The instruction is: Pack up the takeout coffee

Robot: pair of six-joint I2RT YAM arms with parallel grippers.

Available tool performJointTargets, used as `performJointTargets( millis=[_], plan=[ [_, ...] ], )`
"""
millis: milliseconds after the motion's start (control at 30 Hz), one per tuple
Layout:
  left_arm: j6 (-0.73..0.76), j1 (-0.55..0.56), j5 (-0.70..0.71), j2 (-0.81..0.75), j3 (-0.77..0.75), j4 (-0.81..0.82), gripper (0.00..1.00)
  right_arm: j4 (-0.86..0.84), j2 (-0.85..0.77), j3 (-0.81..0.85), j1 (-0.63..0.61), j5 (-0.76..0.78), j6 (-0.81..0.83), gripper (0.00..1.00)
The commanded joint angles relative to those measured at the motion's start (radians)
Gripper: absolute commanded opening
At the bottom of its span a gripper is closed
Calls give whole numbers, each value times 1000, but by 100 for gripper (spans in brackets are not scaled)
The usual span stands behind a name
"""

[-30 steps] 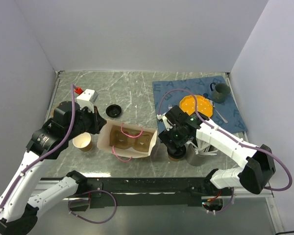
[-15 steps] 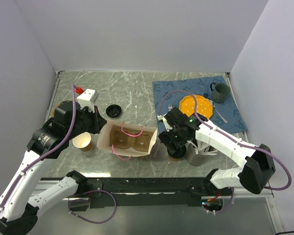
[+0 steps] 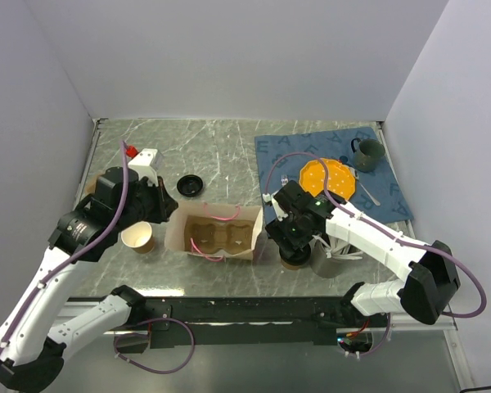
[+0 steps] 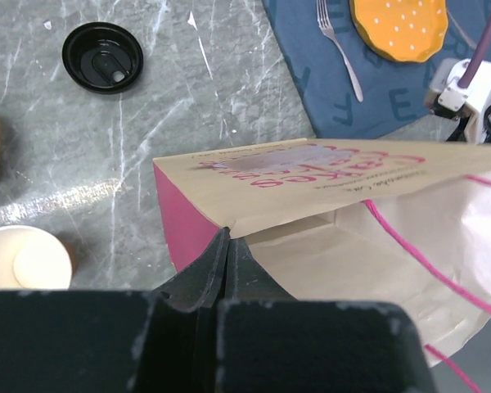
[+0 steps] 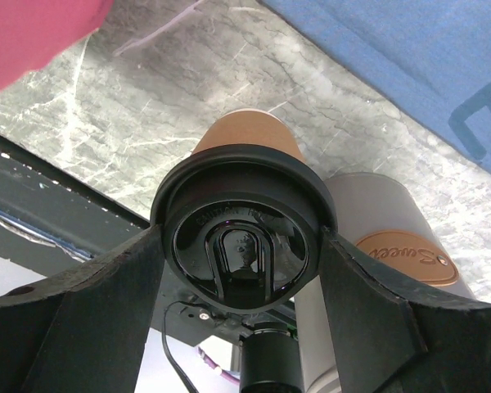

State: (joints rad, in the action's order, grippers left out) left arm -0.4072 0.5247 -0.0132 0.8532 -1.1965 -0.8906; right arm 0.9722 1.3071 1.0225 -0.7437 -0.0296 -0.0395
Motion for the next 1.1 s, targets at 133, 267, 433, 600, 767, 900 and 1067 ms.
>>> performJointTargets(
  millis=[133, 267, 433, 600, 767, 900, 1067],
  plan=[
    [-84, -3, 10, -28, -9, 73, 1, 62, -54, 192, -3, 88, -16, 54],
    [-139, -3, -16, 4, -20, 81, 1, 151, -71, 361, -3, 155, -28, 52],
    [-220, -2, -34, 23, -14, 102, 1, 232, -85, 610, -3, 209, -2, 50],
    [-252, -3, 2, 26, -20, 94, 1, 283, -94, 813, -5, 122, 61, 50],
    [-289, -3, 50, 30, -37, 65, 1, 211, -178, 849, -17, -21, 96, 50],
    [-321, -3, 50, 14, -9, 116, 1, 139, -219, 815, -69, -174, 104, 50],
    [-346, -3, 35, 32, -2, 151, 1, 45, -301, 706, -212, -277, 128, 50]
  ],
)
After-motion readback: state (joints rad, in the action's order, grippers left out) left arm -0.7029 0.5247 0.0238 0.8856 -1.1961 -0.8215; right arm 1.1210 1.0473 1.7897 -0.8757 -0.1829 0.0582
